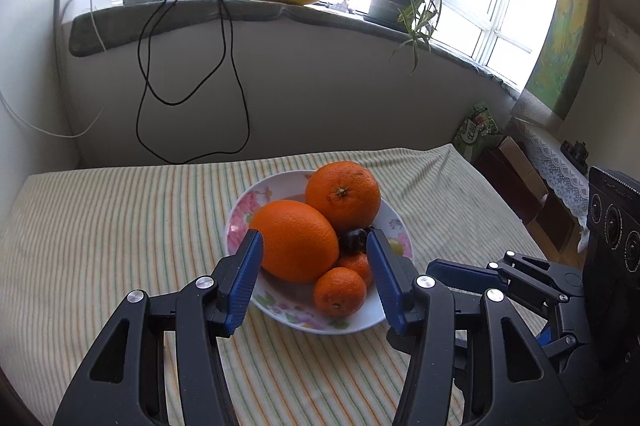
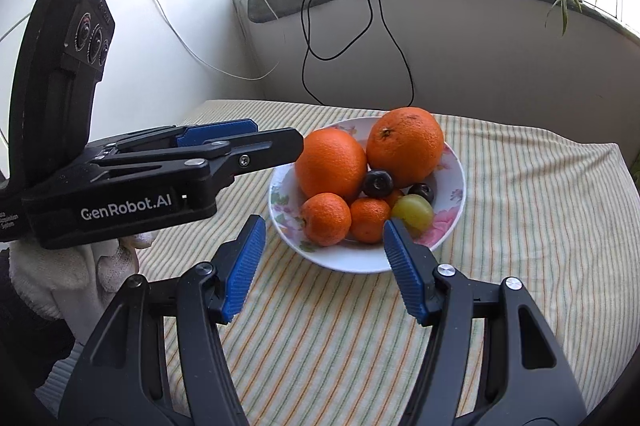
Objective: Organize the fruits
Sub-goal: 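Move the left tool to one brown kiwi while the right tool moves to the other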
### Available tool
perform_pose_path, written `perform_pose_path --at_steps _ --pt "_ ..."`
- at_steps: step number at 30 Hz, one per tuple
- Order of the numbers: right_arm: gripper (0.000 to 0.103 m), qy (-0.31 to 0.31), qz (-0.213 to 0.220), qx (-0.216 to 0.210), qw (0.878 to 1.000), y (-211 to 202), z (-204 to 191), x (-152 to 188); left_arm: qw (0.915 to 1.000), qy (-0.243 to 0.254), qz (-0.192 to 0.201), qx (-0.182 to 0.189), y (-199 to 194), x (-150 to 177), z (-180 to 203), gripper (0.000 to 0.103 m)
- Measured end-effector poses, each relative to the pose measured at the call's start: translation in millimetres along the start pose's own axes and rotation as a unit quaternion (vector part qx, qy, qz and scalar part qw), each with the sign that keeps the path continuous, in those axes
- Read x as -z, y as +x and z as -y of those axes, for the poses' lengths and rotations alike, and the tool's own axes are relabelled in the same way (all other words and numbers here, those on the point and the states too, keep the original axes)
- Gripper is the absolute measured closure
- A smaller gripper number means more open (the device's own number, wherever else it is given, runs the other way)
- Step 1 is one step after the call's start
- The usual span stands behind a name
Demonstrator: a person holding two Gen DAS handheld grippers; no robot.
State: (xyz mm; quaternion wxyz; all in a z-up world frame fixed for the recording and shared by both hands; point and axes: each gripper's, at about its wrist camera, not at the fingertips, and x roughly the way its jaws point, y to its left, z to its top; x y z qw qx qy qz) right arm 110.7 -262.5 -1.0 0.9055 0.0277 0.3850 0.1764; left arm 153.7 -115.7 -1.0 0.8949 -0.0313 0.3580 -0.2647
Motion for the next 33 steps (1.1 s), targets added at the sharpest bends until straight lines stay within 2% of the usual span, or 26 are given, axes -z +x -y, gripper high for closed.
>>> perform_pose_path --at_steps 20,24,33 --pt "0.040 -0.054 -0.022 -0.064 0.996 33 -70 -1 0.9970 -0.058 -0.001 -0.051 -34 24 -82 0.051" --pt "0.048 -0.063 -0.039 -0.078 0.994 46 -82 -1 0.9956 -0.074 -0.010 -0.057 -37 34 -100 0.055" --pt "0.053 -0.079 -0.071 -0.095 0.990 82 -108 -4 0.9910 -0.114 -0.036 -0.061 -30 56 -134 0.061"
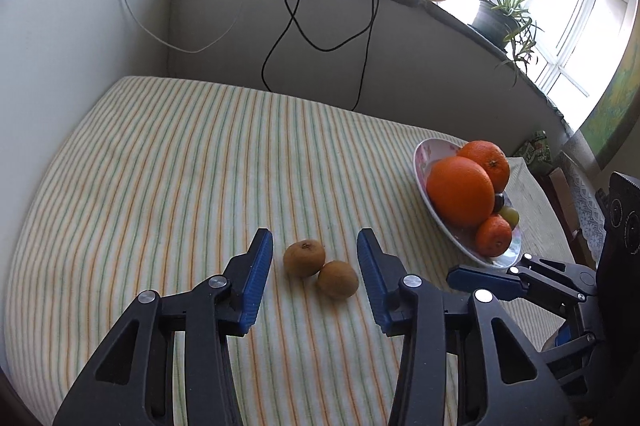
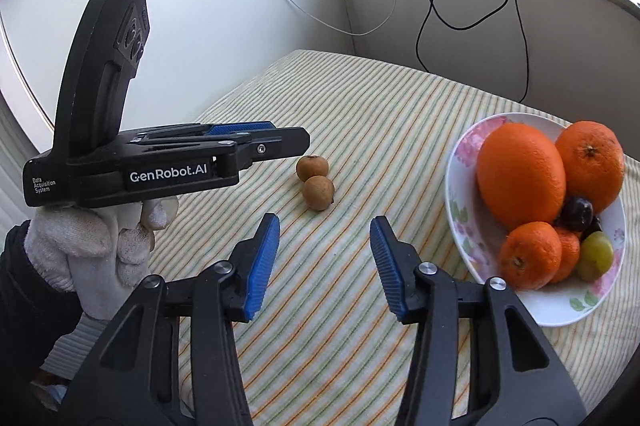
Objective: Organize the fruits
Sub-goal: 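Move the left tool to one brown kiwi while the right tool moves to the other, then close the left tool on one kiwi while the right tool closes on the other kiwi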
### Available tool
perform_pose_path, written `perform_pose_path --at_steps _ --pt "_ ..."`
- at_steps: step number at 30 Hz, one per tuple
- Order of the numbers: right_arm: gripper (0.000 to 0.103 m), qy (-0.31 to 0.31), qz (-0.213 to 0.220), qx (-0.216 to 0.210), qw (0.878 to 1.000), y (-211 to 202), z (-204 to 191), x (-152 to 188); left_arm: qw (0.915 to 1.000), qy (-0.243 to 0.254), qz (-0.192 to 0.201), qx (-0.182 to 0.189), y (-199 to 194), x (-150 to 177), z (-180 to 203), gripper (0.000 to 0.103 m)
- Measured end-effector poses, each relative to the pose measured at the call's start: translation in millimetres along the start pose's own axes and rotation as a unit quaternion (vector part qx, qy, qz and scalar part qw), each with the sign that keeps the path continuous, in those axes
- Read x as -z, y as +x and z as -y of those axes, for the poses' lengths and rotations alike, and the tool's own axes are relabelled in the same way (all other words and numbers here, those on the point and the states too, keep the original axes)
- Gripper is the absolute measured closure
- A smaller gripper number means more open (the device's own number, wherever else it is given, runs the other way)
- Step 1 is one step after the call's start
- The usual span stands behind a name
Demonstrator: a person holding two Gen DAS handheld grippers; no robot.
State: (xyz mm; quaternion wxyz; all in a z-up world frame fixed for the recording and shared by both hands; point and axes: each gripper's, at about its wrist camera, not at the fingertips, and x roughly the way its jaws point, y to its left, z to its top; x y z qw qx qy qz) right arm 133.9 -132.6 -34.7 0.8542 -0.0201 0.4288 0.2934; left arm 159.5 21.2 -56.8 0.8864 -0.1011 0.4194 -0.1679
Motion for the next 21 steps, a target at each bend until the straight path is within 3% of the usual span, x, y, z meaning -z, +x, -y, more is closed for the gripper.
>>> perform_pose_path --at_steps 21 --pt "0.058 -0.035 -0.041 0.004 0.999 56 -12 -16 0.9990 -0.008 -0.040 0.019 27 -1 -11 0.065"
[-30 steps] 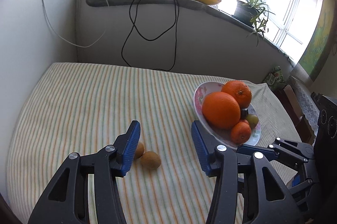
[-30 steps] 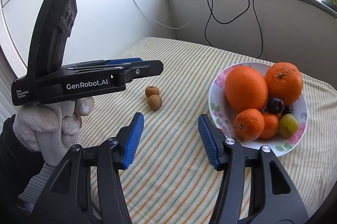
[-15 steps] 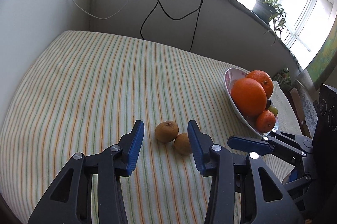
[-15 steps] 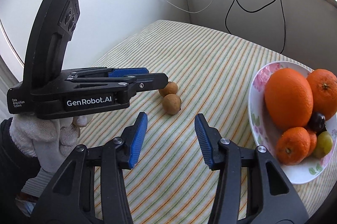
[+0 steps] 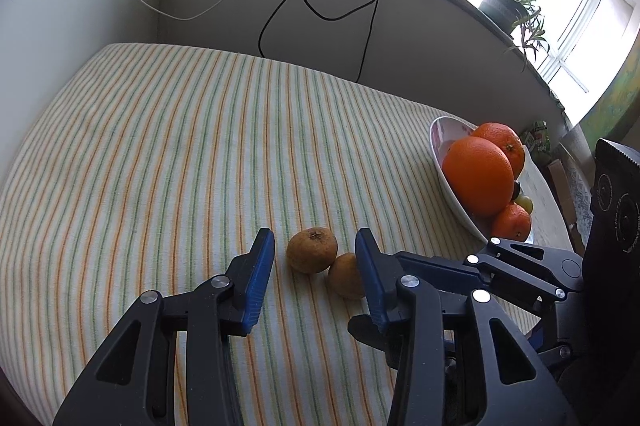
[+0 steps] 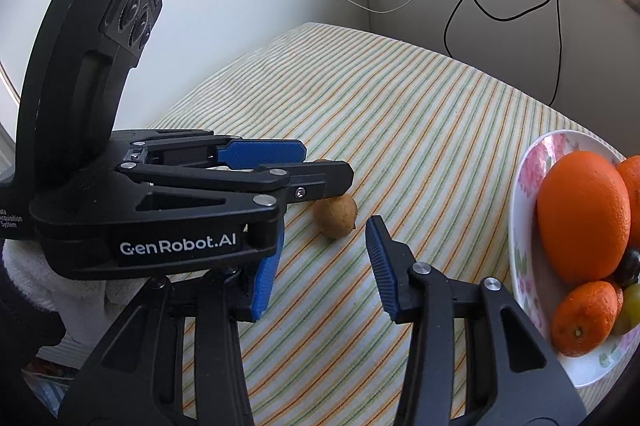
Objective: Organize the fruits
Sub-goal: 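Close the left tool on one kiwi while the right tool closes on the other kiwi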
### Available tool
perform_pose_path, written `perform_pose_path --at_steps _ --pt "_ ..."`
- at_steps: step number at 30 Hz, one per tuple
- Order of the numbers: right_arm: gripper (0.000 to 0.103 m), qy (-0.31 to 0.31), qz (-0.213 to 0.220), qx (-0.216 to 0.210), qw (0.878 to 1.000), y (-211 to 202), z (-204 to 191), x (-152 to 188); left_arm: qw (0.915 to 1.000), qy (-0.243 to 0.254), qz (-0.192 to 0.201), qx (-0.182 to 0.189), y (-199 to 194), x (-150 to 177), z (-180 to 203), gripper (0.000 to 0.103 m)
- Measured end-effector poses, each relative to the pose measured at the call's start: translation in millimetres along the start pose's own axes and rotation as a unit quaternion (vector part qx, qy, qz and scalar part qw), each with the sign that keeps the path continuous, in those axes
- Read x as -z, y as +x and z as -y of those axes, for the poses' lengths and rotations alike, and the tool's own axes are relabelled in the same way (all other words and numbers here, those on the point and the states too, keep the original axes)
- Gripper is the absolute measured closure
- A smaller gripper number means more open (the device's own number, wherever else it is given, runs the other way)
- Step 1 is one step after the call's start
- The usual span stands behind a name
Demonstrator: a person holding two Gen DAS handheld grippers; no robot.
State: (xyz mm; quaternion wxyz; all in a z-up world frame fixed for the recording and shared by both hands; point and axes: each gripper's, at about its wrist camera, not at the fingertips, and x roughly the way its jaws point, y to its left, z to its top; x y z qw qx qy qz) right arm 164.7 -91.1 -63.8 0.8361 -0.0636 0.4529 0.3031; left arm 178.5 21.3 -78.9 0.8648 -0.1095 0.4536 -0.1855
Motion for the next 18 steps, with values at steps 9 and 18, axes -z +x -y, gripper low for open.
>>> perform_pose_path --at_steps 9,18 --pt "0.062 0.000 -0.004 0.001 1.000 10 3 -3 1.0000 0.005 -0.005 -0.002 3 -2 -1 0.072" --pt "0.074 -0.004 -0.013 -0.001 1.000 17 3 -4 0.9997 -0.011 -0.015 0.015 0 2 -13 0.073"
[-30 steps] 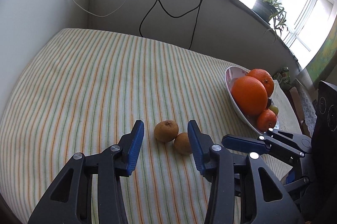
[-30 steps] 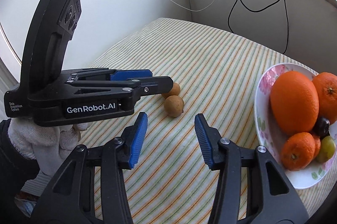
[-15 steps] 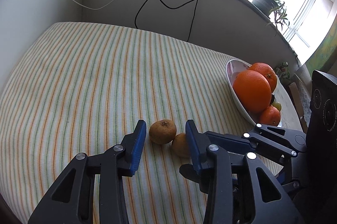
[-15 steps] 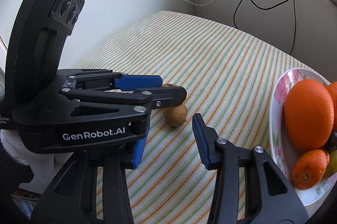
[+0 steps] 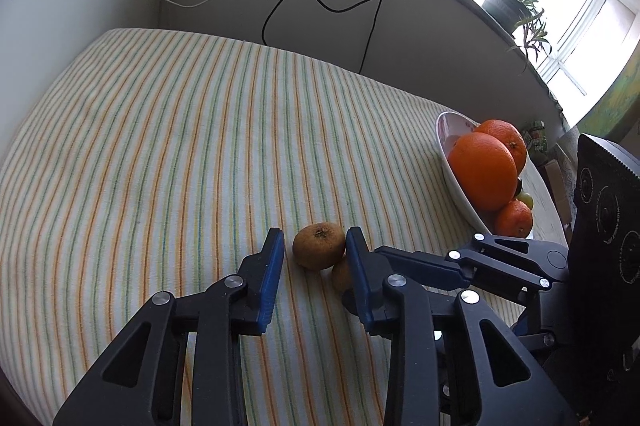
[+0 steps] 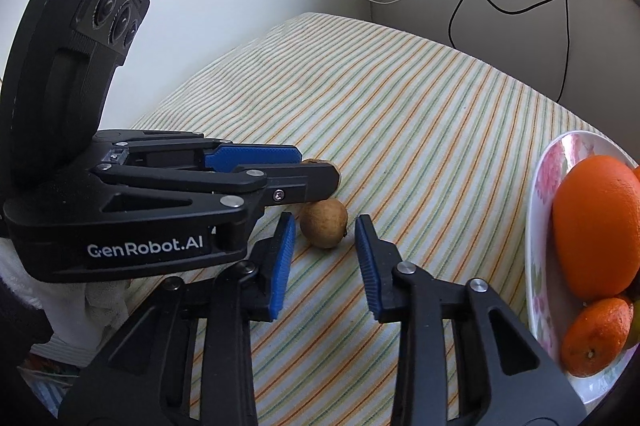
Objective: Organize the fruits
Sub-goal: 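Close the left tool on one kiwi while the right tool closes on the other kiwi, then carry the kiwi in the left tool while the right tool carries its kiwi over the plate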
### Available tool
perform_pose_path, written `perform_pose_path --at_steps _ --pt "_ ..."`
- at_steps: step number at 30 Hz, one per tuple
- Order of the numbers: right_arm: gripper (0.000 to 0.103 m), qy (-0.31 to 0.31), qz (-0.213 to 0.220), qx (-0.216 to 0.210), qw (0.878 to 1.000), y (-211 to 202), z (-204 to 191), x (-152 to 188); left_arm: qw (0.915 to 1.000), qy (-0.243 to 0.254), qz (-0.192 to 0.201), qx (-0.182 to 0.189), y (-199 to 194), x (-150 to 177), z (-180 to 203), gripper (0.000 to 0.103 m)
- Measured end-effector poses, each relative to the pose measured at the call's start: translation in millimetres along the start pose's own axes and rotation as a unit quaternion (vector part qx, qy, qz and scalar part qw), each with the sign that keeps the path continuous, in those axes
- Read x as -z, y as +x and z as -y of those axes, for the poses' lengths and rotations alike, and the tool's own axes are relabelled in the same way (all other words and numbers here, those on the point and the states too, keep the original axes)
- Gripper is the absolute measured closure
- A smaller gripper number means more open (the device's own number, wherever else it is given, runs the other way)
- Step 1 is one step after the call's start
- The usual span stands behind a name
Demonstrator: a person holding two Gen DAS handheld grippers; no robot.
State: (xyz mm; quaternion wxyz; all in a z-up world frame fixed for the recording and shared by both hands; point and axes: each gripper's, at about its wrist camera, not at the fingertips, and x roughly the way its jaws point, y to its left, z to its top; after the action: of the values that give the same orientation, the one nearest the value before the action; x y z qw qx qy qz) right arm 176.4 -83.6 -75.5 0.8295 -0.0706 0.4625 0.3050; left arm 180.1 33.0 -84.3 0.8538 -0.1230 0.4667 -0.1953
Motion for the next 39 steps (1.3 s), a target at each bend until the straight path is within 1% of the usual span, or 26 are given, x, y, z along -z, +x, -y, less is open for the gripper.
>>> perform_pose_path --at_steps 4,5,6,10,13,22,27,31,39 --pt "0.074 0.000 0.000 0.000 1.000 1 0 -1 0.9999 -0.002 -0.004 0.012 0 1 0 0.075" --pt "0.075 0.000 0.000 -0.001 1.000 2 1 -1 0.9999 0.000 -0.003 0.012 -1 2 1 0.078" --pt "0.077 -0.001 0.000 -0.004 1.000 2 0 0 0.9999 0.002 -0.002 0.011 -2 2 2 0.078" --pt "0.077 -0.009 0.004 0.003 1.000 2 -2 1 1.0000 0.002 0.004 0.007 -3 3 3 0.079" --pt "0.078 -0.008 0.007 0.001 1.000 -1 -1 1 1.0000 -0.001 0.008 0.006 -4 4 0 0.079" --pt "0.078 -0.007 0.022 0.003 1.000 -22 3 10 0.9996 0.007 0.026 -0.001 -13 5 7 0.079" --pt "0.078 0.016 0.043 -0.004 0.999 -44 12 17 0.9991 0.017 0.038 0.005 -21 2 19 0.079" --pt "0.078 0.034 0.064 -0.007 0.997 -68 21 26 0.9981 0.036 0.050 0.010 -28 -2 36 0.079" --pt "0.078 0.068 0.103 0.015 0.992 -121 49 46 0.9956 0.061 0.058 0.040 -25 -13 80 0.079"
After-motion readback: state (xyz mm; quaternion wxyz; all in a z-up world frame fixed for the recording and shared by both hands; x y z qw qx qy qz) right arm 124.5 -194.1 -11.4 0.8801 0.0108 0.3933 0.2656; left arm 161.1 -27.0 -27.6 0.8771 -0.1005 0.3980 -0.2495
